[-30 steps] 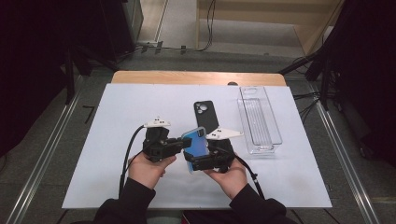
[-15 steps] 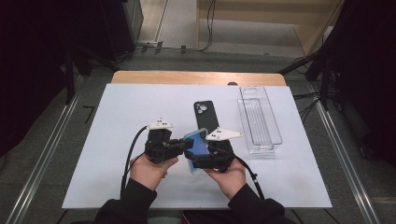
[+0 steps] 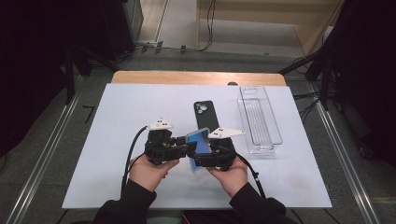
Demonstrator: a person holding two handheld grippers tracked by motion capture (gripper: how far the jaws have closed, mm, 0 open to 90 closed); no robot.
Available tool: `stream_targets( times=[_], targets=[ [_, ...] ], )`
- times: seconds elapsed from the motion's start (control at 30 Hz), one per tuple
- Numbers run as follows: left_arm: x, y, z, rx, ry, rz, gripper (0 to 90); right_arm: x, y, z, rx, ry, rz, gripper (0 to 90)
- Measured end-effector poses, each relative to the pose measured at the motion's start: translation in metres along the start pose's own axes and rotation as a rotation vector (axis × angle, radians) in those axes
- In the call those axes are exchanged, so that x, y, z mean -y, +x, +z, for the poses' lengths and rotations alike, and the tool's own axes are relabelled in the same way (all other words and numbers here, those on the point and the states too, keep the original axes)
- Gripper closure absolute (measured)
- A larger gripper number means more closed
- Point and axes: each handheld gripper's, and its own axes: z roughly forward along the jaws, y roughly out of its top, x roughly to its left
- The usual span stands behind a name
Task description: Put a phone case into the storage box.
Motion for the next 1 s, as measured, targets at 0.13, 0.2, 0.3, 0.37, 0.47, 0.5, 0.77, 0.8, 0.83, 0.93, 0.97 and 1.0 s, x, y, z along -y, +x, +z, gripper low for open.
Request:
stream_targets(
  times=[0.13,0.2,0.3,0.37,0.47,0.5,0.77,0.8,0.83,0.93,0.97,1.0],
  targets=[
    [-0.001,0.002,-0.002,-0.006,0.008,0.009,50.7,-0.001,-0.003,-0.002,0.007,0.002,0.005,18.3],
    [0.0,0.005,-0.002,-0.01,0.013,0.001,49.1,-0.001,-0.006,-0.003,0.016,0.002,0.001,18.3],
    [-0.001,0.008,-0.004,0.002,0.014,-0.013,46.4,-0.001,-0.013,-0.006,0.028,0.001,0.013,18.3],
    [-0.001,0.009,-0.005,0.006,0.017,-0.017,46.1,-0.001,-0.014,-0.006,0.029,0.003,0.013,18.3],
    [-0.001,0.01,-0.006,0.015,0.017,-0.017,45.1,-0.001,-0.017,-0.006,0.041,0.008,0.011,18.3],
    [-0.001,0.01,-0.006,0.016,0.021,-0.014,45.0,-0.001,-0.019,-0.007,0.044,0.009,0.009,18.3],
    [0.003,0.017,-0.008,0.052,0.043,0.015,39.1,-0.002,-0.028,-0.011,0.057,0.004,0.026,18.3],
    [0.004,0.017,-0.008,0.056,0.045,0.029,39.1,-0.002,-0.029,-0.012,0.058,0.005,0.024,18.3],
    [0.004,0.018,-0.009,0.063,0.047,0.034,39.1,-0.002,-0.03,-0.012,0.061,0.006,0.022,18.3],
    [0.006,0.02,-0.01,0.082,0.059,0.056,38.3,-0.002,-0.031,-0.013,0.058,0.01,0.021,18.3],
    [0.007,0.021,-0.01,0.086,0.062,0.064,37.5,-0.002,-0.032,-0.012,0.055,0.017,0.019,18.3],
    [0.008,0.023,-0.011,0.098,0.067,0.081,36.8,-0.001,-0.032,-0.012,0.049,0.027,0.015,18.3]
  ],
)
